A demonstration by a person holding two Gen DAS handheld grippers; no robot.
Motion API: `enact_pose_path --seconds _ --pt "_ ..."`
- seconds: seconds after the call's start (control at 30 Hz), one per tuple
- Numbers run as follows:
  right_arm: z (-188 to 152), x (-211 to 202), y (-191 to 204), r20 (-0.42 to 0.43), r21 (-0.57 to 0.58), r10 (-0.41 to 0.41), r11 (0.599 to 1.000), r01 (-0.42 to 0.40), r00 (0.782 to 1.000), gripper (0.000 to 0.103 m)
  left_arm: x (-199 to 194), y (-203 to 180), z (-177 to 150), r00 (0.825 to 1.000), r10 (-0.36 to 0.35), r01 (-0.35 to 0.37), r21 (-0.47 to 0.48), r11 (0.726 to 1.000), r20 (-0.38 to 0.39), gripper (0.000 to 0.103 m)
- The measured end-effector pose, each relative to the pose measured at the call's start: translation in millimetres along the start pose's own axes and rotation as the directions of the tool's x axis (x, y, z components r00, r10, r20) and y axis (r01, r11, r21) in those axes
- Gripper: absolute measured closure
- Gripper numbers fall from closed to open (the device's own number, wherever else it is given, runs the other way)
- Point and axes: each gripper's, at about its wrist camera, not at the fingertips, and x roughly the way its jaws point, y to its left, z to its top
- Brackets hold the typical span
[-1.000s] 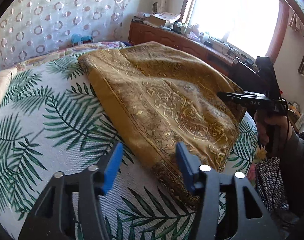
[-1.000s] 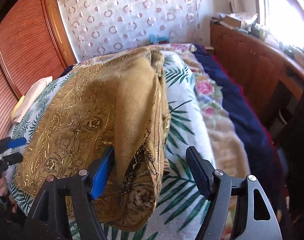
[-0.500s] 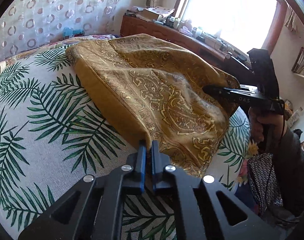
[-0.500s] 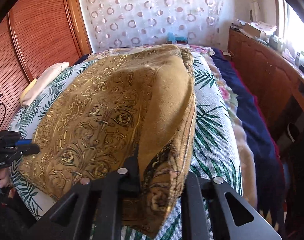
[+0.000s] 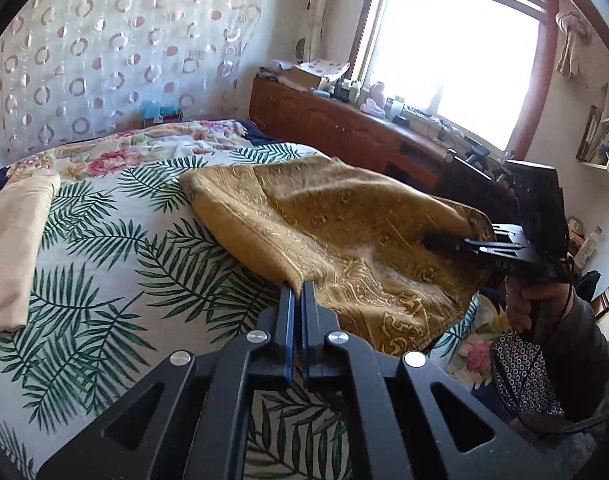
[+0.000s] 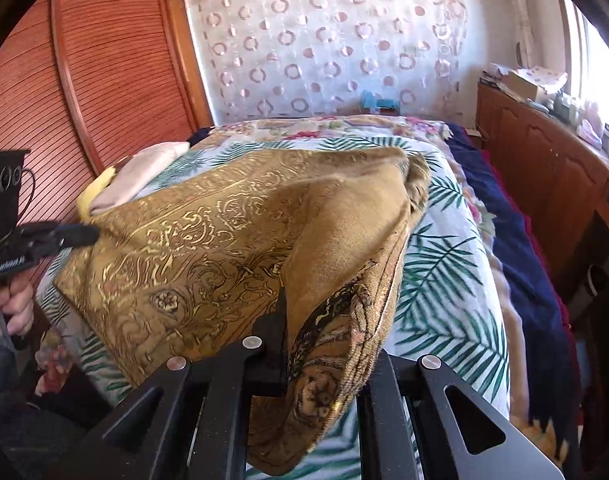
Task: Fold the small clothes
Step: 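Grasp the shirt corner with the left gripper and fold it over the bundle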
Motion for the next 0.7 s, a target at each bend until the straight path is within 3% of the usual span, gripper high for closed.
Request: enact_pose_path --seconds 0.13,0.3,0.4,0.53,0.6,0.7 --pt "-11.2 -9.6 2.4 -0.012 0.001 -0.01 1.0 0.01 1.0 0.091 -2.8 1.3 -9.3 1.0 0.004 -0.004 0.005 1.0 -0.016 0.1" --pt "-19.9 -10.7 -14.5 -0.036 0.034 -0.064 0.997 0.065 0.997 0.068 18.8 8.8 -29.7 0.994 0.036 -0.036 0.009 0.999 -0.102 0.1" --pt "-24.6 -14.2 -20.8 -0.032 0.052 -0.119 0.991 0.121 0.992 0.06 23.6 14.2 -40.6 0.991 0.044 -0.046 -0.014 0.999 -0.128 0.1" --pt "-23.2 -24.9 -18.8 0.004 0.058 -0.138 0.989 0.137 0.99 0.059 29.2 15.2 -49.9 0.986 0.052 -0.058 -0.03 0.998 -0.16 0.098" --pt "-23.5 -29.9 -11.5 0.02 0.042 -0.134 0.99 0.133 0.991 0.059 31.9 14.5 -55.1 0.983 0.058 -0.063 -0.025 0.998 -0.175 0.083" --pt "-26.7 -29.7 -1.5 0.034 0.008 -0.12 0.993 0.12 0.992 0.058 34.1 10.4 -63.2 0.978 0.051 -0.055 -0.017 0.998 -0.202 0.071"
